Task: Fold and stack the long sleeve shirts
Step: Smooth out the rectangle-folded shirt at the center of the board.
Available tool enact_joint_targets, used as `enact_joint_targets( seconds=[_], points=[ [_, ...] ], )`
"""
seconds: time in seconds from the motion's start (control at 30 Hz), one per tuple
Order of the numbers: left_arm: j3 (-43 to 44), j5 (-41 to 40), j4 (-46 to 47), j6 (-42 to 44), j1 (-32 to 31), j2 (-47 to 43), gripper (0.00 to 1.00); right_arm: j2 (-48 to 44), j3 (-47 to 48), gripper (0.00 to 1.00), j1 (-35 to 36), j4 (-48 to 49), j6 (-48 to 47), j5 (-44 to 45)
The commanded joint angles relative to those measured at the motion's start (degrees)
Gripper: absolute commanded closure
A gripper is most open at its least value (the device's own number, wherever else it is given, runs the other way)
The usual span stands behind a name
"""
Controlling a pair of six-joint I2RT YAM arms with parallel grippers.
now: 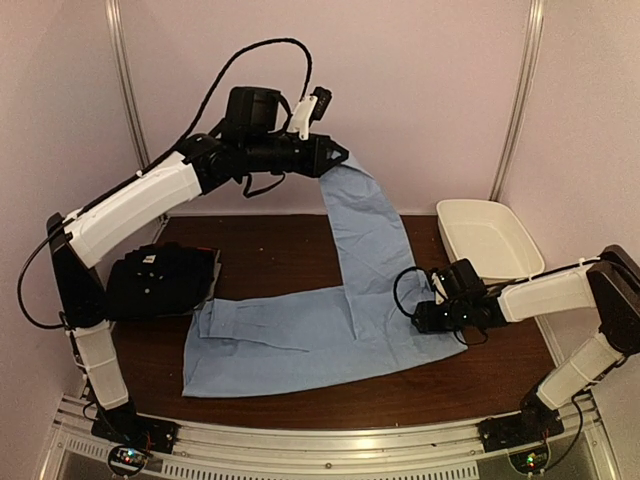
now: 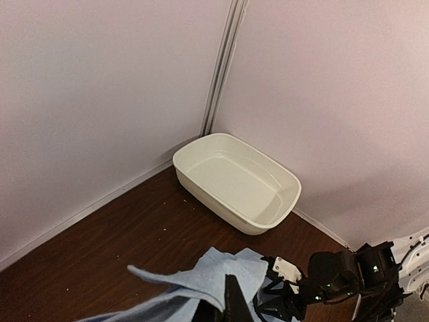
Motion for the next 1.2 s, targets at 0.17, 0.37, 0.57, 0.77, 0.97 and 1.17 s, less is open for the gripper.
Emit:
enact_joint_targets(
  seconds=[0.17, 0.37, 0.57, 0.77, 0.97, 1.17],
  points=[
    [-5.99, 0.79, 5.23, -0.88, 0.10, -4.77, 1.00, -1.18, -1.70, 0.41, -0.32, 0.70, 1.96, 2.38],
    [-14.19, 3.66, 7.28, -2.34, 0.07, -8.21, 1.00, -1.44, -1.51, 0.40, -0.31, 1.23, 2.60, 1.27],
    [-20.43, 3.97, 7.40, -2.65, 0.07, -11.31, 1.00, -1.21, -1.09, 0.39, -0.31, 1.19, 3.76, 0.73],
    [-23.89, 3.10, 7.50, -2.46, 0.07, -13.42, 1.00, -2.00, -1.09, 0.39, -0.32, 0.57, 4.25, 0.46],
    [-25.43, 4.07, 7.43, -3.18, 0.07, -14.52, 1.00, -4.37, -0.97, 0.38, -0.38, -0.74, 4.21, -0.48],
    [-32.17, 3.77, 7.09, -4.58, 0.07, -18.62, 1.00, -10.27, -0.55, 0.36, -0.33, -5.12, 3.81, -1.30]
  ],
)
